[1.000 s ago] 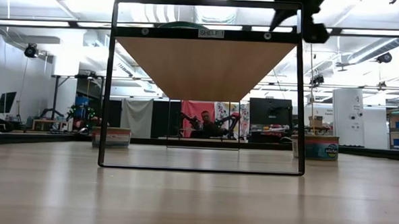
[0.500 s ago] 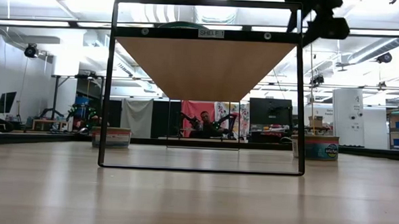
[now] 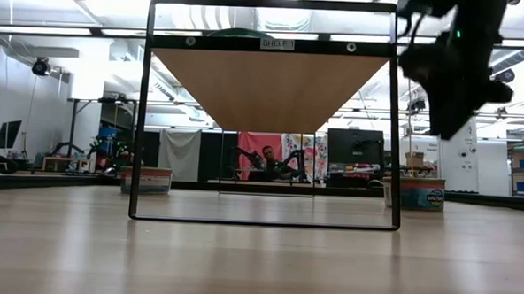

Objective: Stack canned seafood by type on shelf
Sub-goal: Stack the blue-pink tuna can on top of the blue-pink tuna can on the shelf aligned with the other blue-pink tuna can

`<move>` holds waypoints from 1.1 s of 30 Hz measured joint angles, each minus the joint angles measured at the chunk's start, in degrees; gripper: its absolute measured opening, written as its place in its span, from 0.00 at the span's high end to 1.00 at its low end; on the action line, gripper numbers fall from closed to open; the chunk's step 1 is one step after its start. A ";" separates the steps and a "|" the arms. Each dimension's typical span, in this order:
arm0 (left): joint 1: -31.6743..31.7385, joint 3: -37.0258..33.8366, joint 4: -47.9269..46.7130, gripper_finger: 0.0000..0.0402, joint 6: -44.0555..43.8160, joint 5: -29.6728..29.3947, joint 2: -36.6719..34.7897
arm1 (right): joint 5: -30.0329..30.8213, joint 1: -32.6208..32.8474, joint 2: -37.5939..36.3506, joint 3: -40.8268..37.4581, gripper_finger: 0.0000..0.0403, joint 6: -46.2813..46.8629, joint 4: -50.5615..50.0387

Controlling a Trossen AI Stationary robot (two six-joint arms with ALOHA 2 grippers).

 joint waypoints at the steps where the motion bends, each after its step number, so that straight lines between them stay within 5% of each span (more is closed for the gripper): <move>1: 0.02 0.00 0.31 1.00 -0.25 -0.01 0.00 | 0.58 -0.04 0.00 -1.32 0.76 0.79 1.11; 8: 0.02 0.00 3.77 1.00 -0.37 -0.09 0.83 | 4.75 -0.02 0.09 -8.11 0.96 2.81 13.76; 14: 0.02 0.00 3.76 1.00 -0.71 -0.09 1.76 | 10.68 -0.06 0.09 -11.01 0.97 5.10 16.76; 33: -2.50 0.00 9.68 1.00 -0.65 -0.15 2.78 | 6.82 7.46 0.11 -16.38 0.97 12.26 21.36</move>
